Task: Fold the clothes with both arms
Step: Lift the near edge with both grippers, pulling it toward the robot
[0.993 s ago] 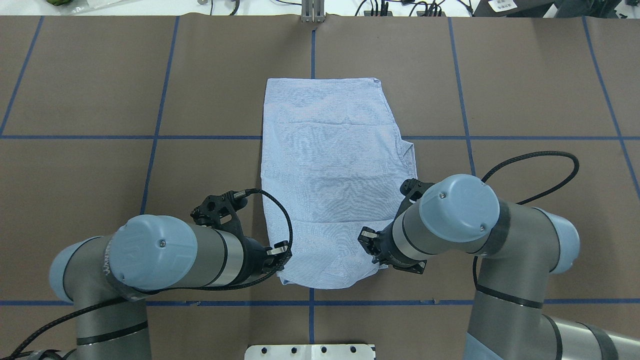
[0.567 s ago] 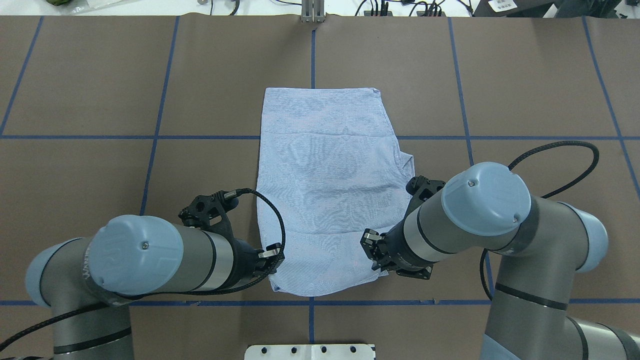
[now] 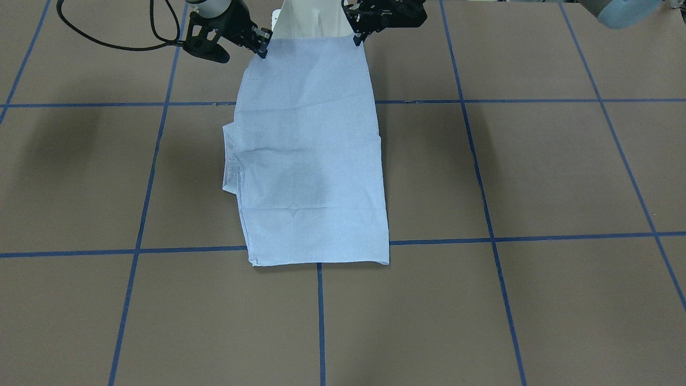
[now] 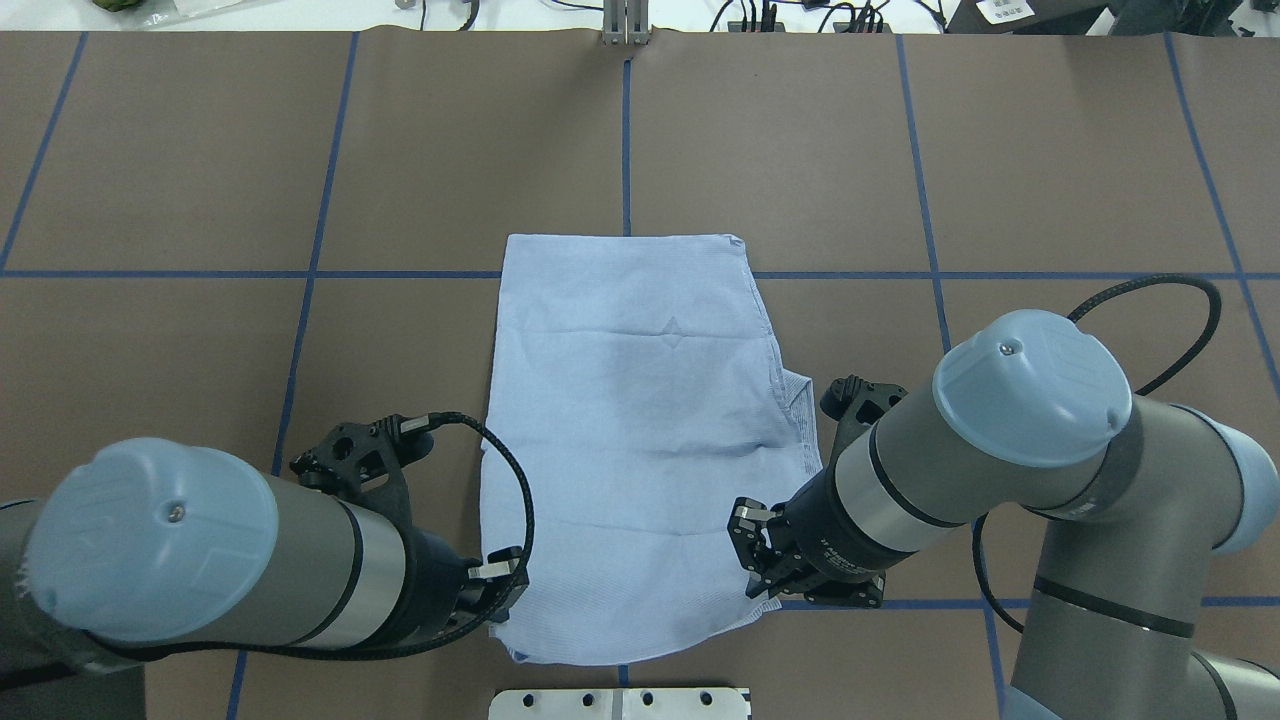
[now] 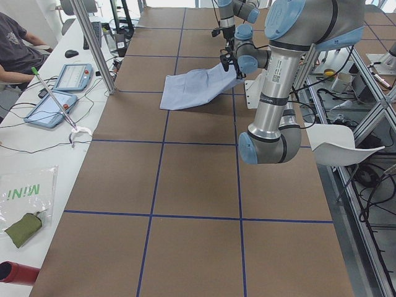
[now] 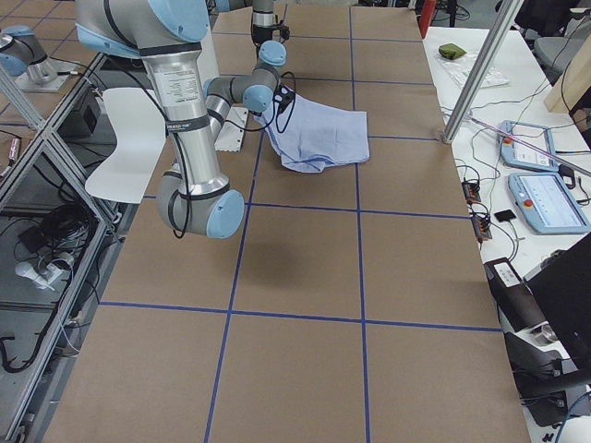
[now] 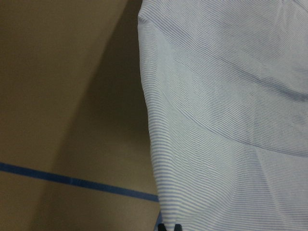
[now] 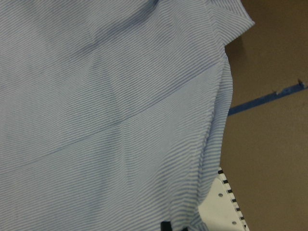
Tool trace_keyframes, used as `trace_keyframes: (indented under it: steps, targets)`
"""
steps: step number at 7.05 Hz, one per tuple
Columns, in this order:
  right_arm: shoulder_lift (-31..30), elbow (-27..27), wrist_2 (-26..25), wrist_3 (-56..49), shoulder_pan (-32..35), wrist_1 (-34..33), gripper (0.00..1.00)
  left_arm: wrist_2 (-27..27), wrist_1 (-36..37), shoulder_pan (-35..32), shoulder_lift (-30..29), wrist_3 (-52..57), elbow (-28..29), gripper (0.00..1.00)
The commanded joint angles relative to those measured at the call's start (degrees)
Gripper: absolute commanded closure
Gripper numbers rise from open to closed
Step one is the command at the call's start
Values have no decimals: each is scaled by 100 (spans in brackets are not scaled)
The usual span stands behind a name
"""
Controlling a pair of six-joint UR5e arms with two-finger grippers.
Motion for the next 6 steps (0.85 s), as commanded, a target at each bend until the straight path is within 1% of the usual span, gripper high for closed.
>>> trace_keyframes:
  steps: [1,2,3,4,5,6]
  targets:
    - [0,230,510,9,-181,2,100,-352,389,325,-51,3,-372,100]
    - [0,353,519,17,-269,2,100,-352,407,431,-61,3,-486,100]
    - [8,328,511,18,-340,2,100,-361,407,493,-61,3,-592,100]
    - [17,241,493,18,-245,2,100,-361,407,485,-52,12,-549,100]
    - [61,118,476,0,-113,2,100,-361,407,284,-69,151,-444,100]
    - [113,39,467,-96,149,10,100,-361,398,-118,-78,553,-391,100]
